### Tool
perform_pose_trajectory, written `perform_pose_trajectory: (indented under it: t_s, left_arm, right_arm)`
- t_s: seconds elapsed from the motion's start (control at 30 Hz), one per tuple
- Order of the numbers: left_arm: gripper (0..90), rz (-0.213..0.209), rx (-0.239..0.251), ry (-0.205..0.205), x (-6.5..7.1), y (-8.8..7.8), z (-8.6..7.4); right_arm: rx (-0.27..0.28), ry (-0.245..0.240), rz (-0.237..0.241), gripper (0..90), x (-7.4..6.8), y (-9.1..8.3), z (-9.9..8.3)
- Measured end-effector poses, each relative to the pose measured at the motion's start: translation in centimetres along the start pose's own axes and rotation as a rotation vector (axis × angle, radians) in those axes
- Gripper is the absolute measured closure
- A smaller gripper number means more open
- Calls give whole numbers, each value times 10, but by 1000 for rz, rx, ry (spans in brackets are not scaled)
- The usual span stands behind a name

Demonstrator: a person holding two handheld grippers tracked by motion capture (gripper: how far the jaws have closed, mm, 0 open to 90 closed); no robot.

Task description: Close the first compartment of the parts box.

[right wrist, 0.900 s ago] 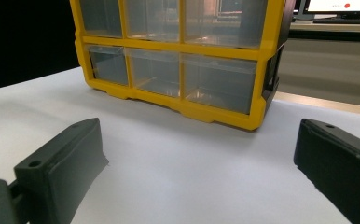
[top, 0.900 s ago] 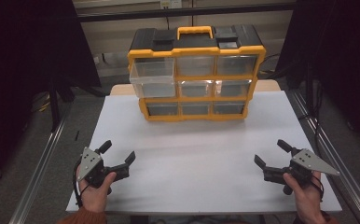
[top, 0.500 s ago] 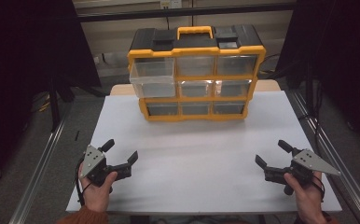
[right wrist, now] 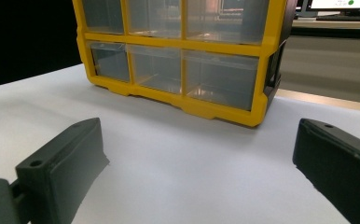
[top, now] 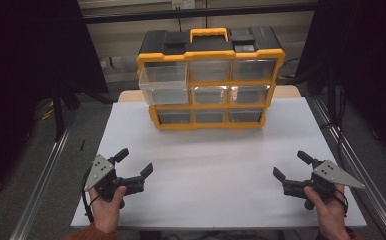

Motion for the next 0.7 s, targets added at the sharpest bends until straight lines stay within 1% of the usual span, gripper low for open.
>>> perform_pose_trajectory:
  t_s: [0.07,0.1,0.17,0.2,0.23,0.3,0.33,0.4,0.43,0.5,0.53,0.67,0.7]
  left_arm:
    - [32,-11,8,-1,4,1,4]
    - [29,-20,9,7,6,1,6]
    - [24,-20,15,9,8,2,11]
    - [24,-20,15,9,8,2,11]
    - [24,-30,20,15,10,0,16]
    - [19,-46,30,7,13,0,20]
    - [22,-51,22,18,14,-1,21]
    - [35,-73,24,6,19,-1,25]
    - [37,-86,21,15,20,-1,26]
    - [43,-91,21,13,22,-1,28]
    - [47,-95,25,28,24,0,32]
    - [60,-108,47,32,26,2,41]
    - [63,-104,47,36,26,2,42]
  right_arm:
    - [0,1,7,20,0,0,0]
    - [-2,3,6,20,0,0,0]
    - [-2,1,2,20,0,1,0]
    - [-3,0,3,20,0,1,0]
    - [-3,-1,4,20,0,1,0]
    - [-4,2,8,20,0,1,-1]
    - [-4,1,9,20,0,1,-1]
    - [-6,0,4,19,0,1,-1]
    - [-6,-1,5,19,0,1,-1]
    - [-6,3,2,19,0,1,-1]
    - [-5,2,2,19,0,2,-1]
    - [-8,0,10,18,-2,2,-1]
    - [-7,-1,10,18,-2,2,0]
Point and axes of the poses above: each handheld gripper's, and its own axes: y roughly forward along the jaws, z roughly out of its top, x roughly to its right, the point moved 7 cm from there along y, roughly forward along the jaws, and after that the axes turned 7 degrees about x, right-handed, at the moved point
